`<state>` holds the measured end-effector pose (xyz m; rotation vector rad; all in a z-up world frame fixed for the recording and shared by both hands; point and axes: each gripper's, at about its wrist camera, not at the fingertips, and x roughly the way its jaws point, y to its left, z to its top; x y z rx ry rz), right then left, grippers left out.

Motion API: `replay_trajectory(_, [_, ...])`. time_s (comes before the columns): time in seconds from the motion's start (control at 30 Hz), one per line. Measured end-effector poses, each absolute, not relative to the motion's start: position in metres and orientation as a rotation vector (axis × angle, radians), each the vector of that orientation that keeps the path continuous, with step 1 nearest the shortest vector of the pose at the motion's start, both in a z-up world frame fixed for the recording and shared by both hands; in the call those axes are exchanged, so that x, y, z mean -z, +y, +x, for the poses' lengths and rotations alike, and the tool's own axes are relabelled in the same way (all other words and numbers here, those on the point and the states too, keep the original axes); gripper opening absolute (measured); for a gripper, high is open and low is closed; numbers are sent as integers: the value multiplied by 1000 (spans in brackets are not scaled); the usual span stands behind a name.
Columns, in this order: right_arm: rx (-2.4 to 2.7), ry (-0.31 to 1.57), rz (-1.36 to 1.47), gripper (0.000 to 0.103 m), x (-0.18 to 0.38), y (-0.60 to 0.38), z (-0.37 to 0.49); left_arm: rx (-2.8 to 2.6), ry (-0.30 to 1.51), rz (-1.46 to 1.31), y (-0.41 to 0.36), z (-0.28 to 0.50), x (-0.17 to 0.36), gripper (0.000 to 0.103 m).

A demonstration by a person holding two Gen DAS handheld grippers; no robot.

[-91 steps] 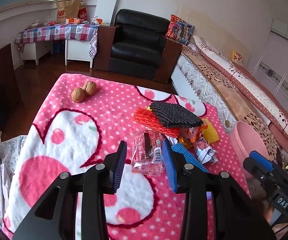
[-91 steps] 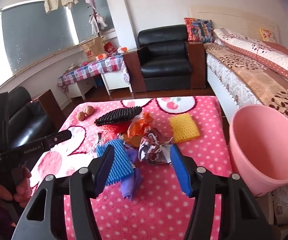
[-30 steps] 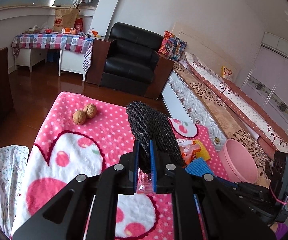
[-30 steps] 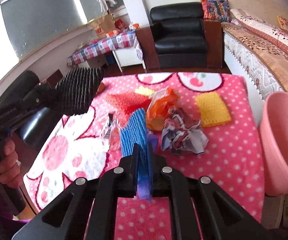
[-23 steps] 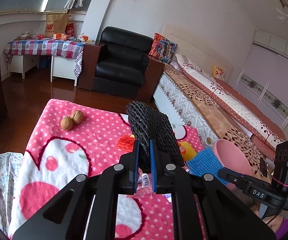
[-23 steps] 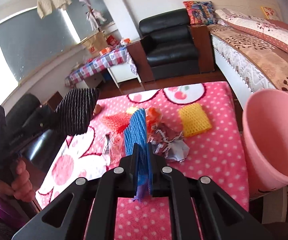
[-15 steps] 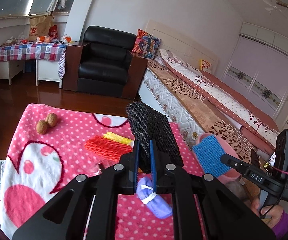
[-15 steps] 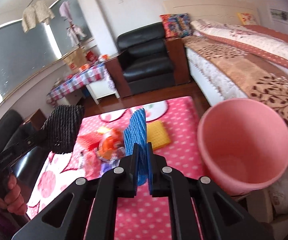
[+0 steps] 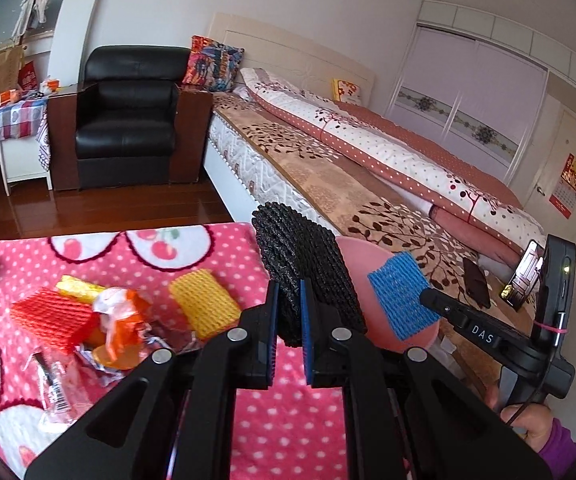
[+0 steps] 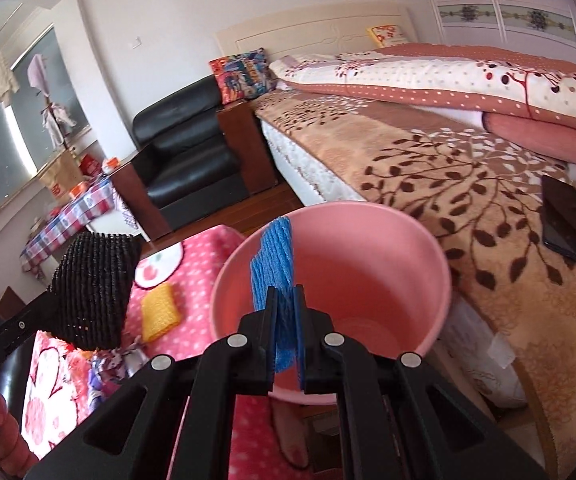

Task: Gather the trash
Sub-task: 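Carry both items over the pink bucket and open both tools to drop them, then move both open tools back over the blanket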

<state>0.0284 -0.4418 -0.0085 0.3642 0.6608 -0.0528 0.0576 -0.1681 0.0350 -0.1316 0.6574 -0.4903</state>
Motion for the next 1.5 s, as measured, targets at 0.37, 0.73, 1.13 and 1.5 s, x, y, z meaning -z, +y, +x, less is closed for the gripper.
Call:
replay_trajectory(0.37, [89,684,402,8,33,-466,46,547,726,-36,-248,81,-2,10])
replay_trajectory(0.73, [76,670,407,44,35,-463,44,551,777,-68,-254,90,3,41])
replay_trajectory(1.13, [-75,645,351,53,15,-397,8,482,724,-84,-193,43,-10,41])
replay_trajectory(1.5, [-293,721,228,53,24,-301,-18,260,709,-152,-68,-11,-5,41])
